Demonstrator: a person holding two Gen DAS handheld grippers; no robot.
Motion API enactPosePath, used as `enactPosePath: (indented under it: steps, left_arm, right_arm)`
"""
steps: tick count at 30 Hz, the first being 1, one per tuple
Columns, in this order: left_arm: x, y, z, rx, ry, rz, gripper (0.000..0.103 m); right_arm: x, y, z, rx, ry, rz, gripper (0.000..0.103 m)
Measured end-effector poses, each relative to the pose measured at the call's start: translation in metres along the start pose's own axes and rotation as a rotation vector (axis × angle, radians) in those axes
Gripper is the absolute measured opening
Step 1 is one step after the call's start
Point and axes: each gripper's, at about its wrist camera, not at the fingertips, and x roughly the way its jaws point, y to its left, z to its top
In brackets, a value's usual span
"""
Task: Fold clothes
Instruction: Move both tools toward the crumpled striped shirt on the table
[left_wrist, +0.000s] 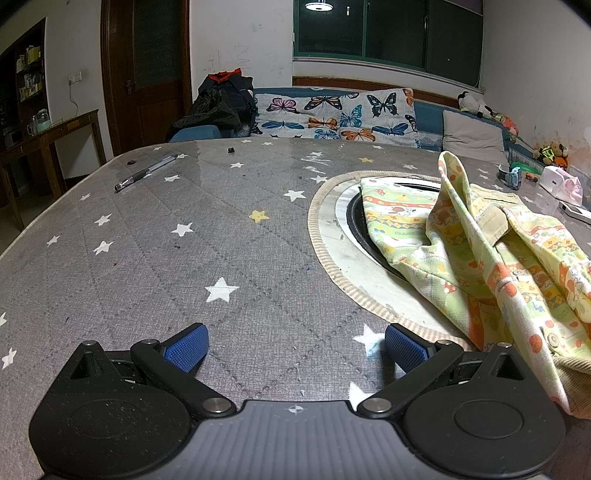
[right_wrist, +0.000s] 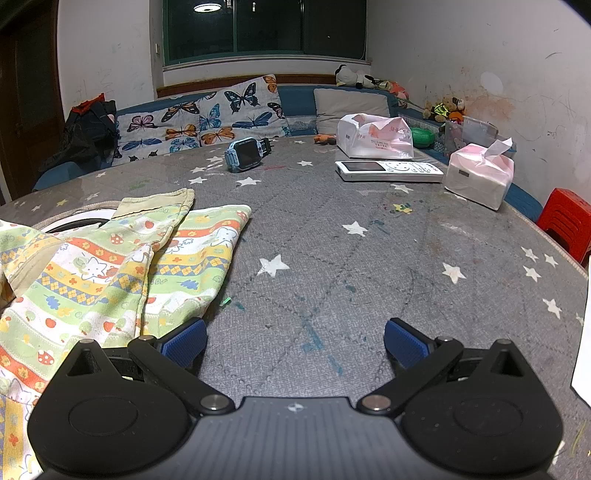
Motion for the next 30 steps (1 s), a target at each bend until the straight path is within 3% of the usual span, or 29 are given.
enactPosePath:
  steps: [10,23,30]
  left_arm:
    - [-0.005,-0.007,-0.002,-0.005,0.024,0.029,0.103]
    - [-0.024,-0.024,-0.001,0.002,0.057,0.04,0.103]
    - [-0.04,-0.038,0.001,0.012,0.059,0.043,0.103]
  right_arm:
    - [-0.014,0.003,-0.006,-0.049,-0.01,0.017,0.103]
    - [-0.08,0.016,-0.038,-0.172,-0.109,0.114,0.103]
    - [-0.106,0.026,-0.052,-0.183,-0.106,0.133,0.103]
